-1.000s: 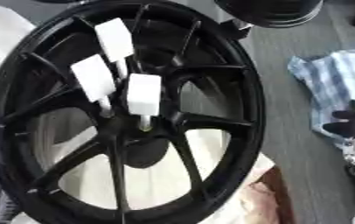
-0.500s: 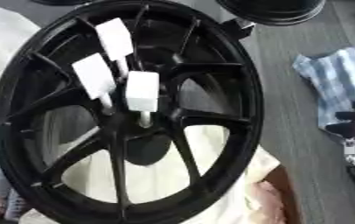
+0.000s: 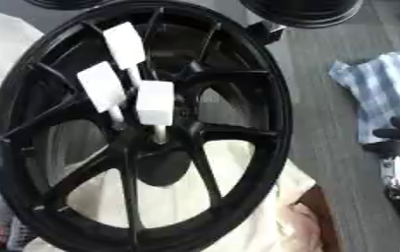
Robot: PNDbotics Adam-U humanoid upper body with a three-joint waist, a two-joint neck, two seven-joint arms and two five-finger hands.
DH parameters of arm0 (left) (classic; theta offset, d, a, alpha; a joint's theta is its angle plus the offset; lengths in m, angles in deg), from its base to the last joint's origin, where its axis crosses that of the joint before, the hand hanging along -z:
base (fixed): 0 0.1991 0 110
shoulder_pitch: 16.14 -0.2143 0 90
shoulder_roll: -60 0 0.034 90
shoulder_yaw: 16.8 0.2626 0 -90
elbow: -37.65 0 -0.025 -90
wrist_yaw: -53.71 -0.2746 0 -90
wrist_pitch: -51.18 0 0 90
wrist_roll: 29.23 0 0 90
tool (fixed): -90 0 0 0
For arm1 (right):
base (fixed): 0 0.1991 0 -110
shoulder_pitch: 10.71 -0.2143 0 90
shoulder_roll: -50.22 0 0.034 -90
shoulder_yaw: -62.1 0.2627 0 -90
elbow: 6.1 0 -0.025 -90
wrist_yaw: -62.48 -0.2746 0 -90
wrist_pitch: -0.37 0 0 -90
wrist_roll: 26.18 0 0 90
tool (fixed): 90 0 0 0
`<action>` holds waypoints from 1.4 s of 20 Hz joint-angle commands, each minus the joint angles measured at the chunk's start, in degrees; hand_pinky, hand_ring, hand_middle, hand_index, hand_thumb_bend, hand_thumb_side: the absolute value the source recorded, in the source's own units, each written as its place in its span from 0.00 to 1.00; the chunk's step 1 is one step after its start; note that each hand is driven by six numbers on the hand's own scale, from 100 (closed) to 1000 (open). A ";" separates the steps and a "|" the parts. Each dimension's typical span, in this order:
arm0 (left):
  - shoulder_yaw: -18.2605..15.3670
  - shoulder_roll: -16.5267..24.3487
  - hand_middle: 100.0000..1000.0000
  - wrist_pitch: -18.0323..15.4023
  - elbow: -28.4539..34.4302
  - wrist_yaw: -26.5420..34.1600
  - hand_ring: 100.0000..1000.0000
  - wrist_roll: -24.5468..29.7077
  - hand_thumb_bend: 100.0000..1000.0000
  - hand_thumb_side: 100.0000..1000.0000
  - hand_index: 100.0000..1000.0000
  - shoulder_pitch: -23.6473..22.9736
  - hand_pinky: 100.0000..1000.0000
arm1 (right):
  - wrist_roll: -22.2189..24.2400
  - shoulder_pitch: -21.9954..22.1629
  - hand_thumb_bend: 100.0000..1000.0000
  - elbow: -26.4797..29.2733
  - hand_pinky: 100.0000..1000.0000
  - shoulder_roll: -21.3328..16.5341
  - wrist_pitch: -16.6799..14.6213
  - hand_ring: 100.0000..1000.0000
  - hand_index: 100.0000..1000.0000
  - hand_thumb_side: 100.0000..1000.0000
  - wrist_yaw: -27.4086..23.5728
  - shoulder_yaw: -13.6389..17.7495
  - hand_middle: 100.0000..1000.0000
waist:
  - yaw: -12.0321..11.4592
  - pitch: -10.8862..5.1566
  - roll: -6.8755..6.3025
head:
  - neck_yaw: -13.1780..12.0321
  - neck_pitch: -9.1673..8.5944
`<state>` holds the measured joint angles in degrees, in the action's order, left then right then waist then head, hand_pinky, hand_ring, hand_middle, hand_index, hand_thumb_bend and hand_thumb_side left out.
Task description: Pull the pin out of the wheel hub.
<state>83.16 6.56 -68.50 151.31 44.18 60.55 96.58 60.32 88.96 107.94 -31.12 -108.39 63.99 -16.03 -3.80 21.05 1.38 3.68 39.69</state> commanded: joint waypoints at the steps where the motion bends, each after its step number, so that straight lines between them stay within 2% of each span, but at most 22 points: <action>1: 1.52 6.42 0.64 -0.91 0.93 -2.72 0.71 2.72 0.00 0.16 0.76 3.21 0.77 | -0.03 0.43 0.00 0.55 0.66 -1.34 -0.15 0.55 0.82 0.50 0.74 -0.26 0.61 | 0.28 -1.58 -0.25 | -0.05 -0.16; 4: 3.14 10.88 0.63 -1.91 0.93 -5.06 0.72 5.46 0.00 0.16 0.76 6.65 0.77 | 0.00 0.59 0.00 0.55 0.66 -1.25 -0.13 0.55 0.82 0.50 0.99 -0.41 0.61 | 0.68 -1.60 -0.35 | -0.56 -0.17; 7: 4.06 14.21 0.69 -2.26 0.93 -4.28 0.75 8.23 0.00 0.20 0.79 8.98 0.79 | 0.14 0.63 0.00 0.55 0.65 -0.93 0.23 0.55 0.82 0.51 1.24 -0.61 0.61 | 1.16 -1.47 -0.46 | -0.94 -0.36; 13: 6.52 14.66 0.73 -1.88 0.93 -3.58 0.79 13.76 0.00 0.24 0.82 14.76 0.82 | 0.34 0.82 0.00 0.55 0.65 -0.69 0.94 0.55 0.82 0.51 1.69 -0.85 0.61 | 1.55 -1.64 -0.84 | -1.83 -0.09; 18: 11.00 13.02 0.71 -2.00 0.93 -4.83 0.77 18.42 0.00 0.27 0.81 19.87 0.81 | 0.63 0.80 0.00 0.55 0.65 -0.88 1.29 0.55 0.82 0.51 1.77 -1.17 0.61 | 1.94 -1.80 -1.19 | -3.04 -0.11; 19: 11.48 11.89 0.71 -1.49 0.93 -3.87 0.76 22.74 0.00 0.25 0.81 21.45 0.80 | 0.70 0.80 0.00 0.55 0.65 -0.91 1.30 0.55 0.82 0.51 1.73 -1.23 0.61 | 2.07 -1.85 -1.18 | -2.95 -0.32; 21: 10.90 9.13 0.71 1.28 0.93 2.79 0.75 34.95 0.00 0.19 0.81 26.09 0.80 | 0.85 0.91 0.00 0.55 0.65 -0.90 1.30 0.55 0.82 0.51 1.61 -1.32 0.61 | 2.20 -1.99 -1.10 | -2.56 -0.63; 23: 9.92 7.35 0.72 4.54 0.93 9.15 0.73 43.24 0.00 0.17 0.82 29.89 0.79 | 0.99 1.03 0.00 0.55 0.65 -0.80 1.29 0.55 0.82 0.51 1.56 -1.35 0.61 | 2.37 -2.06 -1.05 | -2.27 -0.91; 25: 9.48 6.29 0.72 7.23 0.93 12.26 0.72 47.61 0.00 0.16 0.83 32.17 0.79 | 1.03 1.06 0.00 0.55 0.65 -0.63 1.39 0.55 0.82 0.52 1.60 -1.32 0.61 | 2.57 -2.01 -1.08 | -2.24 -1.20; 28: 9.70 5.22 0.73 9.92 0.93 13.31 0.68 50.23 0.00 0.16 0.85 33.75 0.78 | 1.13 0.88 0.00 0.55 0.65 -0.44 1.67 0.54 0.82 0.52 1.72 -1.41 0.61 | 2.87 -1.80 -1.17 | -2.34 -1.44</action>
<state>93.81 11.22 -57.03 151.68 56.42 106.61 129.22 61.31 89.86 107.94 -31.08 -106.76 65.44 -17.41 -0.98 20.36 0.32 1.24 39.09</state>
